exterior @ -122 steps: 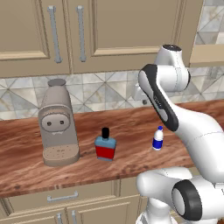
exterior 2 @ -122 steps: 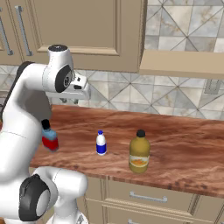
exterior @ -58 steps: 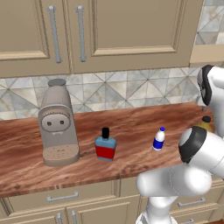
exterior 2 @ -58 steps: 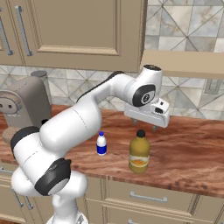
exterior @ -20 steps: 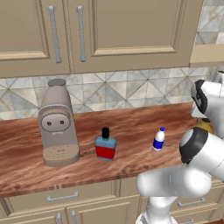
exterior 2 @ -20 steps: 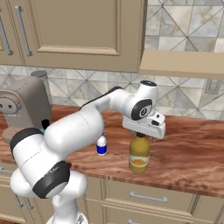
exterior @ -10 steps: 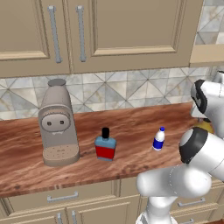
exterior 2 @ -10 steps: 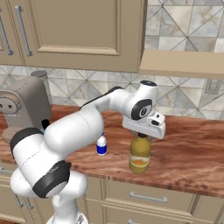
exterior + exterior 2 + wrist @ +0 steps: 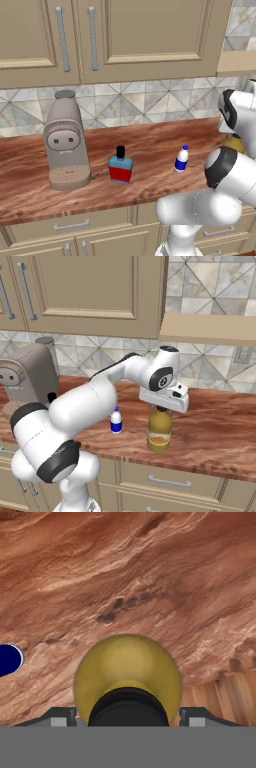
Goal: Place the drinks on the dining counter in a tight cluster.
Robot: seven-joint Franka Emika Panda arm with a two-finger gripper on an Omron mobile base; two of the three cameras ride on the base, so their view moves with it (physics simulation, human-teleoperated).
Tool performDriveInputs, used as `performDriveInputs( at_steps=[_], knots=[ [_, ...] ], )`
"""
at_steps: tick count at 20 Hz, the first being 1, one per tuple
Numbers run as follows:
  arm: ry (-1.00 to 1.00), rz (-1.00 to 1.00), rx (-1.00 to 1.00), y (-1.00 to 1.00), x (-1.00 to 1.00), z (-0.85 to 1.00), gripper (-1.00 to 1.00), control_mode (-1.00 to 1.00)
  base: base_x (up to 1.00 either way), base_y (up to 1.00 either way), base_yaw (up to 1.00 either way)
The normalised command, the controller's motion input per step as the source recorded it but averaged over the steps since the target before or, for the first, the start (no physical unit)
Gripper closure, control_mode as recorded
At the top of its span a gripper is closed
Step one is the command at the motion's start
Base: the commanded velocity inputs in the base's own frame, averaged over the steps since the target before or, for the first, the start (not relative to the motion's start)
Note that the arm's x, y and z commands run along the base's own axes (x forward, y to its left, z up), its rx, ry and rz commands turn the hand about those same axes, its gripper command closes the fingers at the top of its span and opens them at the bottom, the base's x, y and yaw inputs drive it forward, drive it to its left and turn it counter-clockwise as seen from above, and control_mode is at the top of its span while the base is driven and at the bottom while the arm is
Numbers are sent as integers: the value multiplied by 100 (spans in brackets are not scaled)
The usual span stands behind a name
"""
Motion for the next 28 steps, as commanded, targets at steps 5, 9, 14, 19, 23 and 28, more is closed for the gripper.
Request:
performDriveInputs(
  at_steps=[5, 9, 14, 19, 23, 28],
  knots=[
    [1, 2, -1, 19, -9, 75, 100, -100, 0, 0, 0],
    [-6, 0, 0, 36, -22, 68, 100, -100, 0, 0, 0],
    [-10, 0, 0, 46, -20, 15, 100, -100, 0, 0, 0],
    [-5, 0, -1, 41, -12, 5, 100, -100, 0, 0, 0],
    [2, 0, -5, 11, 0, 21, 100, -100, 0, 0, 0],
    [0, 0, -2, 0, -7, 20, 100, -100, 0, 0, 0]
  ],
)
